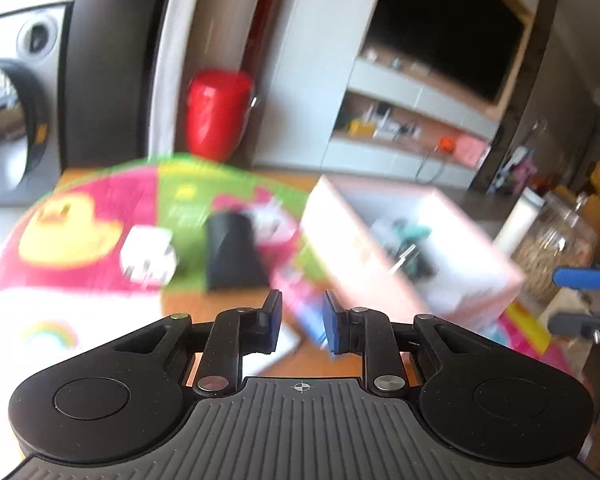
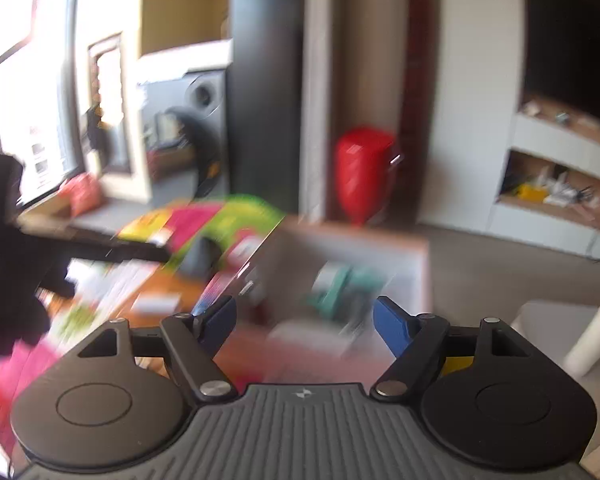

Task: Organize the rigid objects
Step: 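Carry both items over the pink box and release them inside, then grasp the white USB adapter with the left tool while the right tool grasps the white plug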

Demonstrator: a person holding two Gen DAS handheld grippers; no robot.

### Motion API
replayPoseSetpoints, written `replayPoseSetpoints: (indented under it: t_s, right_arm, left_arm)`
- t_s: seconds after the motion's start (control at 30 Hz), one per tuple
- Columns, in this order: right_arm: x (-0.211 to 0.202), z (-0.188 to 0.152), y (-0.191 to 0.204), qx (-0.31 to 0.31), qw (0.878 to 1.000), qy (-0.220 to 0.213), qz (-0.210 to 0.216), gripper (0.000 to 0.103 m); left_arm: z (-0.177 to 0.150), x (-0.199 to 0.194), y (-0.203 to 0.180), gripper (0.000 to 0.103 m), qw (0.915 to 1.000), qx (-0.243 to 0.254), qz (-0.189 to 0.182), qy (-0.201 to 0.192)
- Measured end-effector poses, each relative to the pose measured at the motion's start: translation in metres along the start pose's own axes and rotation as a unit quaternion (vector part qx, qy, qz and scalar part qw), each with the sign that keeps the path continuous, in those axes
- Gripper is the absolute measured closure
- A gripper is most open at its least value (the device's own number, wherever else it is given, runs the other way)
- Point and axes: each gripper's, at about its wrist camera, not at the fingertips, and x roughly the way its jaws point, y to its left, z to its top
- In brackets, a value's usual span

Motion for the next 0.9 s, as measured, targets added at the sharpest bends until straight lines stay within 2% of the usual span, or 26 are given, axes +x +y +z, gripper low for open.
replayPoseSetpoints:
  t_s: [0.1, 0.2, 0.27, 0.4, 0.43, 0.47, 0.57, 0.7, 0.9]
  right_arm:
    - [0.011, -0.02, 0.023, -0.018, 0.999, 0.025, 0.012, 0.027]
    - [0.016, -0.031, 0.037, -0.024, 0.999, 0.038, 0.023, 0.027]
    - [0.019, -0.033, 0.043, -0.023, 0.998, 0.044, 0.034, 0.027]
    - [0.018, -0.038, 0.047, -0.023, 0.998, 0.047, 0.04, 0.027]
    - [0.017, -0.04, 0.048, -0.022, 0.998, 0.049, 0.041, 0.027]
    - [0.016, -0.042, 0.048, -0.021, 0.998, 0.052, 0.042, 0.027]
    - [0.017, -0.048, 0.046, -0.018, 0.997, 0.062, 0.045, 0.027]
    - [0.023, -0.057, 0.041, 0.0, 0.996, 0.079, 0.046, 0.027]
    - [0.033, -0.066, 0.039, 0.021, 0.994, 0.099, 0.049, 0.027]
  left_arm:
    - [-0.006, 0.005, 0.016, 0.079, 0.9997, -0.014, 0.01, 0.016]
    - [-0.009, 0.006, 0.022, 0.079, 0.9999, -0.013, -0.003, 0.002]
    - [-0.013, 0.007, 0.024, 0.079, 1.0, 0.006, -0.007, 0.003]
    - [-0.015, 0.031, 0.015, 0.078, 0.9973, 0.06, -0.001, 0.043]
    - [-0.015, 0.032, 0.013, 0.078, 0.9962, 0.079, 0.001, 0.037]
    - [-0.014, 0.032, 0.013, 0.078, 0.9949, 0.09, 0.002, 0.047]
    - [-0.012, 0.033, 0.017, 0.072, 0.993, 0.089, -0.01, 0.077]
    - [-0.024, 0.031, 0.011, 0.072, 0.989, 0.109, -0.02, 0.098]
    - [-0.041, 0.028, -0.014, 0.072, 0.983, 0.162, -0.005, 0.085]
